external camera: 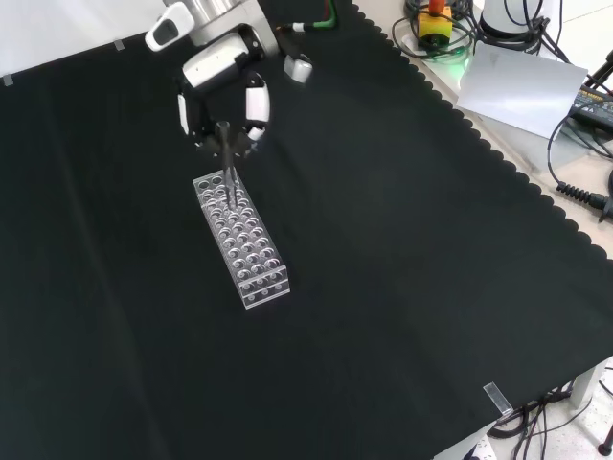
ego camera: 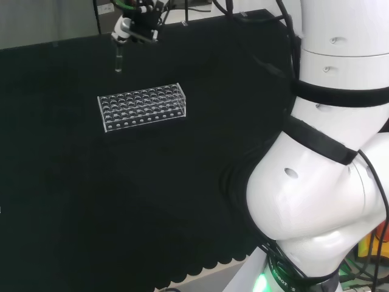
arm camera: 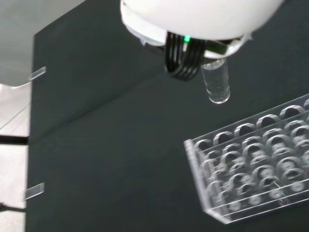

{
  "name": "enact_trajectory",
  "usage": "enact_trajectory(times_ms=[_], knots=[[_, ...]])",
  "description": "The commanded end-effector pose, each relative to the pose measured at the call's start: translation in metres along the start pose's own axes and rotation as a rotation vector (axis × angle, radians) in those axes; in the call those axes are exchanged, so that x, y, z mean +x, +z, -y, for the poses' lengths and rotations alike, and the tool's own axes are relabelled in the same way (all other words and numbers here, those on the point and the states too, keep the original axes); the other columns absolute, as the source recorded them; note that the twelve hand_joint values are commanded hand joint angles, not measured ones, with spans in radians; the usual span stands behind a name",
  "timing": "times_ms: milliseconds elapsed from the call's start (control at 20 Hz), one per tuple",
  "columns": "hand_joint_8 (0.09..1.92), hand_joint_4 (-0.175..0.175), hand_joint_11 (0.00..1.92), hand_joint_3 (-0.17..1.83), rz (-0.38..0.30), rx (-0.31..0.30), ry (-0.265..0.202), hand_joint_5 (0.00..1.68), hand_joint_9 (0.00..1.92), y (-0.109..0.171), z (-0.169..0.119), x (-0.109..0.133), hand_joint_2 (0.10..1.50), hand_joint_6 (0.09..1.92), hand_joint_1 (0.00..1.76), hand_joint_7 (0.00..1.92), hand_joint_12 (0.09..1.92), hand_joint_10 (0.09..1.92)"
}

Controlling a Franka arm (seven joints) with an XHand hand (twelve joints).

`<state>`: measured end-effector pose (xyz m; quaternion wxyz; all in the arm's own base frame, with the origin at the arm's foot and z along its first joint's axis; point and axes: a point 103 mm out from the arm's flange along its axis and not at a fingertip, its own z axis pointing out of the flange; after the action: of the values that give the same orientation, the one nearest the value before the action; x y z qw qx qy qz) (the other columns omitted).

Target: Shake the test tube.

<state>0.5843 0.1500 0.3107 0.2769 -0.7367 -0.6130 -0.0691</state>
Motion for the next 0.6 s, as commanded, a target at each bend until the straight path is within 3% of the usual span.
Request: enact_trajectory(times_ms=[50, 200, 300, 600], knots=[[0.78, -0.175, 1.09, 0.77, -0.019, 0.025, -0.081, 1.24, 1.26, 0.013, 0.015, 0.048, 0.58, 0.73, 1.43, 1.32, 1.01, 0.72], [0.78, -0.175, 1.09, 0.77, -0.010, 0.017, -0.088, 1.24, 1.26, 0.010, 0.019, 0.049, 0.58, 0.73, 1.43, 1.32, 1.01, 0.72], [0.78, -0.175, 1.09, 0.77, -0.003, 0.006, -0.071, 1.24, 1.25, 0.002, 0.020, 0.038, 0.58, 0.73, 1.43, 1.32, 1.01, 0.72], [0.78, -0.175, 1.09, 0.77, 0.043, -0.072, 0.033, 1.24, 1.25, -0.038, 0.023, -0.029, 0.58, 0.73, 1.43, 1.32, 1.01, 0.73]])
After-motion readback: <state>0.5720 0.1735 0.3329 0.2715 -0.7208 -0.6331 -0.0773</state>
